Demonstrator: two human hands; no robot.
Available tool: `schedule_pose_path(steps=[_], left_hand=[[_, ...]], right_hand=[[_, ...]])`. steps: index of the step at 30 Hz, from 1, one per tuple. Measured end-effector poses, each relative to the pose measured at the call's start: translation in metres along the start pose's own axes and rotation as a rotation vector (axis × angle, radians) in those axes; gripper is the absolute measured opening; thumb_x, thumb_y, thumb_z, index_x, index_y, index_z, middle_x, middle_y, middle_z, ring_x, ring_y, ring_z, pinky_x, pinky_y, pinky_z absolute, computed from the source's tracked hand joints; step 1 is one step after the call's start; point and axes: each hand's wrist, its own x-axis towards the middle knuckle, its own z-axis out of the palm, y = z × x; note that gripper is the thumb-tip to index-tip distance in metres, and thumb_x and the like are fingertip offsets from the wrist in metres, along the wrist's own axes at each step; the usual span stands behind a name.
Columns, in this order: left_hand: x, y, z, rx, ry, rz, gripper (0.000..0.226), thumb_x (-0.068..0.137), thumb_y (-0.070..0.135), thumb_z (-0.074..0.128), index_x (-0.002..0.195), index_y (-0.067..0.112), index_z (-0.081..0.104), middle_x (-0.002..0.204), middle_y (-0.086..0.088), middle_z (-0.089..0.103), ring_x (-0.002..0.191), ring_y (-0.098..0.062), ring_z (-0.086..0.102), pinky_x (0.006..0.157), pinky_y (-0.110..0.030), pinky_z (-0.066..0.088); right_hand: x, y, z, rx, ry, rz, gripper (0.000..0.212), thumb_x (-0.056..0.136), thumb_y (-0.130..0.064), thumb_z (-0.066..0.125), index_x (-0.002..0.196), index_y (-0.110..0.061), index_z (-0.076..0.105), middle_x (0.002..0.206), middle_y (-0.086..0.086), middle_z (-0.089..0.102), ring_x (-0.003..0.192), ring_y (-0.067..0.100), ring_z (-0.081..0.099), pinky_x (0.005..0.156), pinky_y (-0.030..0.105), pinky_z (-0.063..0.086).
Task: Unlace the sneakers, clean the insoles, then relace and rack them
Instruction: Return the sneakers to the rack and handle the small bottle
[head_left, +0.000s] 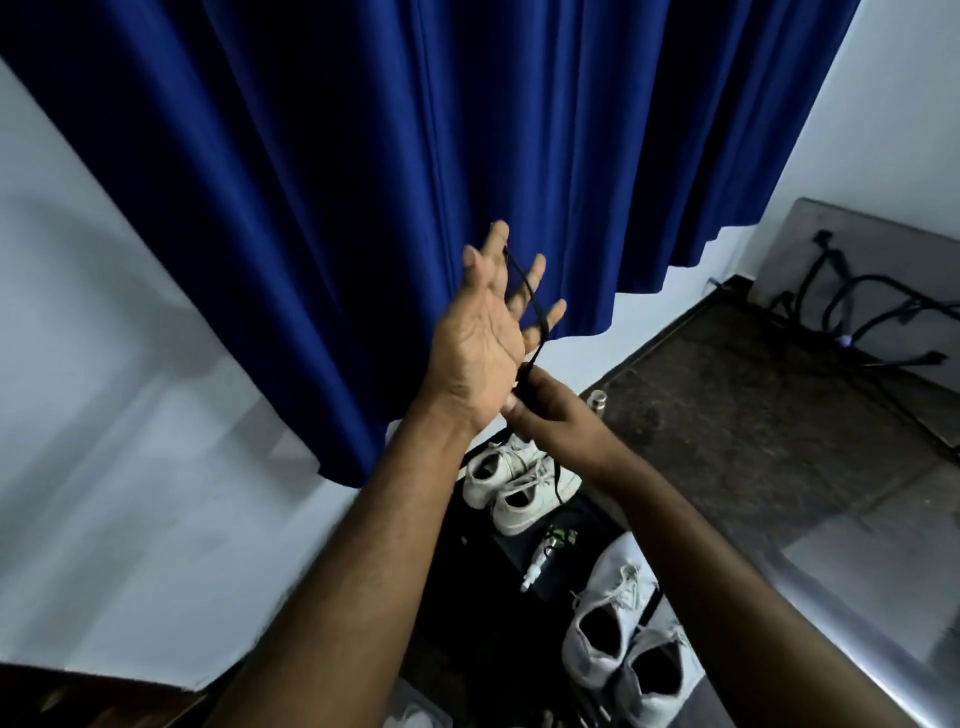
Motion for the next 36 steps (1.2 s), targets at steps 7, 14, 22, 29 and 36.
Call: schedule_pose_path(steps=[7,14,22,29,36], left_hand=[[-0.052,0.072,-0.048,0.079,0.114,0.11,0.117,0.063,0.074,0.075,0.158,0.03,0.024,0.165,0.02,0.014,0.146,-0.01,0.034,0.109,-0.045,0.045],[-0.114,0.077,-0.09,0.616,0.138,0.019,0.068,0.088,0.052,0.064,0.148,0.03,0.042,0.109,0.004,0.062,0.093,-0.015,0.069,0.064,-0.036,0.056],[-0.144,0.081,-0.134,1.289,-0.019,-0.249,0.03,0.079,0.049,0.08,0.086,0.021,0.073,0.074,-0.001,0.073,0.063,-0.009,0.064,0.06,-0.034,0.054],[-0.135,0.099,-0.134,1.316,0.097,-0.093,0.013,0.087,0.034,0.076,0.087,0.021,0.078,0.066,0.002,0.069,0.061,-0.014,0.064,0.062,-0.034,0.054],[-0.102,0.104,-0.124,1.208,0.412,0.272,0.024,0.096,0.034,0.065,0.083,0.018,0.075,0.066,0.008,0.069,0.059,-0.001,0.061,0.059,-0.012,0.043]], right_hand=[[-0.004,0.011,0.062,-0.097,0.101,0.132,0.034,0.102,-0.034,0.05,0.097,-0.004,0.065,0.069,0.007,0.06,0.053,0.007,0.044,0.051,0.018,0.037],[-0.006,0.002,0.12,-0.186,0.212,0.08,0.039,0.096,-0.047,0.05,0.079,-0.016,0.067,0.057,-0.005,0.048,0.056,0.016,0.04,0.053,0.029,0.033],[-0.012,-0.03,0.148,-0.339,-0.086,0.013,0.027,0.088,0.006,0.056,0.101,-0.014,0.07,0.07,-0.001,0.064,0.064,0.006,0.057,0.058,0.025,0.044],[-0.011,-0.027,0.141,-0.014,-0.123,0.077,0.024,0.104,-0.021,0.049,0.126,-0.016,0.056,0.08,0.01,0.06,0.065,0.017,0.048,0.054,0.026,0.037],[0.008,-0.009,0.101,-0.034,-0.048,0.098,0.031,0.102,-0.042,0.048,0.105,-0.016,0.066,0.074,0.002,0.053,0.066,0.014,0.042,0.059,0.026,0.033]])
